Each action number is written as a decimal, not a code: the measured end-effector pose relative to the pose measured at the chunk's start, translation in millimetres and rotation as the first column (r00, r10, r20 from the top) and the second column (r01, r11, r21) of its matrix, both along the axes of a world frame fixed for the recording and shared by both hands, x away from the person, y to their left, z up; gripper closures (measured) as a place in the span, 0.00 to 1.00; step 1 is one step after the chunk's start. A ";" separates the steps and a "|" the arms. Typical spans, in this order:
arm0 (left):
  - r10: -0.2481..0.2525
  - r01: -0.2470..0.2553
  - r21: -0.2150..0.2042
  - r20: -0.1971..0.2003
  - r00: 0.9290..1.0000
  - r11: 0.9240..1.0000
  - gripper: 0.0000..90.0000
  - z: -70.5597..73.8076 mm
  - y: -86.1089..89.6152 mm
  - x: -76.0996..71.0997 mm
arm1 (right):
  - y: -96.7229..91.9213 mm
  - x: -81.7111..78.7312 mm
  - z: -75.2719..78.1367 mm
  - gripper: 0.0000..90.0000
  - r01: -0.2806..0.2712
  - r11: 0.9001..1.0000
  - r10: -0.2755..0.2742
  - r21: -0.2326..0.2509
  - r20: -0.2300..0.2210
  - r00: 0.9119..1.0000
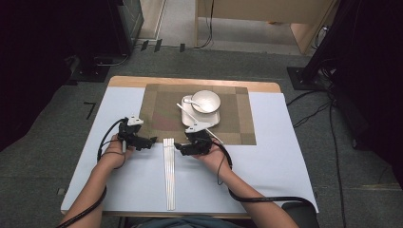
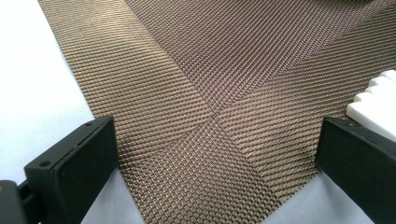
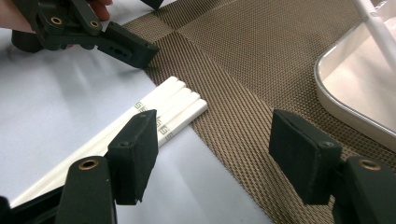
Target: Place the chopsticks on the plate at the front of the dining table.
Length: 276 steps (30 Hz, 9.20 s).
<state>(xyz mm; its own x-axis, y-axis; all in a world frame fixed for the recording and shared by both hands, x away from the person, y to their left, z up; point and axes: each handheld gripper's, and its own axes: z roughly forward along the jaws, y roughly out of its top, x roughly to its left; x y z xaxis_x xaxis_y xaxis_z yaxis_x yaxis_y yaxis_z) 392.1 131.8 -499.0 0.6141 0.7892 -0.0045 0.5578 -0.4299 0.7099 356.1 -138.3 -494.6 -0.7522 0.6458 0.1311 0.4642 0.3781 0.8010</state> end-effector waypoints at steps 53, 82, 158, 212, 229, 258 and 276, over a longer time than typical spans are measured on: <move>0.001 -0.001 -0.001 0.003 1.000 1.000 0.00 -0.2 0.1 -0.5 | 16.7 -4.6 -4.9 0.68 -0.015 0.997 0.015 -0.070 0.000 1.000; 0.001 -0.001 -0.003 0.003 1.000 1.000 0.00 -0.3 0.0 -0.4 | 13.0 -4.3 -4.2 0.83 0.022 0.996 -0.021 -0.086 0.005 1.000; 0.034 -0.034 -0.011 -0.007 0.999 0.999 0.00 -0.4 1.3 -0.6 | -4.9 14.1 14.2 0.65 -0.001 1.000 0.001 0.001 -0.003 1.000; 0.035 -0.035 -0.008 -0.015 0.999 0.999 0.00 0.0 1.0 0.4 | -46.5 -21.7 15.9 0.63 0.052 0.999 -0.051 -0.011 0.034 0.998; 0.039 -0.039 -0.004 -0.017 0.999 0.999 0.00 0.3 0.3 1.0 | -68.0 -39.7 18.4 0.66 0.101 0.995 -0.101 0.012 0.027 0.994; 0.040 -0.040 0.001 -0.020 0.999 0.999 0.00 0.6 -0.3 1.9 | -63.3 -60.9 6.1 0.69 0.126 0.992 -0.126 -0.009 -0.012 0.992; 0.040 -0.040 0.000 -0.020 0.999 0.999 0.00 0.5 -0.3 1.7 | -54.4 -59.5 -6.4 0.77 0.145 0.985 -0.144 -0.090 0.016 0.989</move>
<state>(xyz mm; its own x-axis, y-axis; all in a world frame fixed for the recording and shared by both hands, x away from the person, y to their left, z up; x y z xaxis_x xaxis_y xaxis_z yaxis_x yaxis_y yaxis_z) 393.8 131.5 -498.5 0.5816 0.8133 -0.0167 0.5886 -0.4066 0.6988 296.6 -192.7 -501.0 -0.6510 0.7566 0.0609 0.5121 0.3786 0.7710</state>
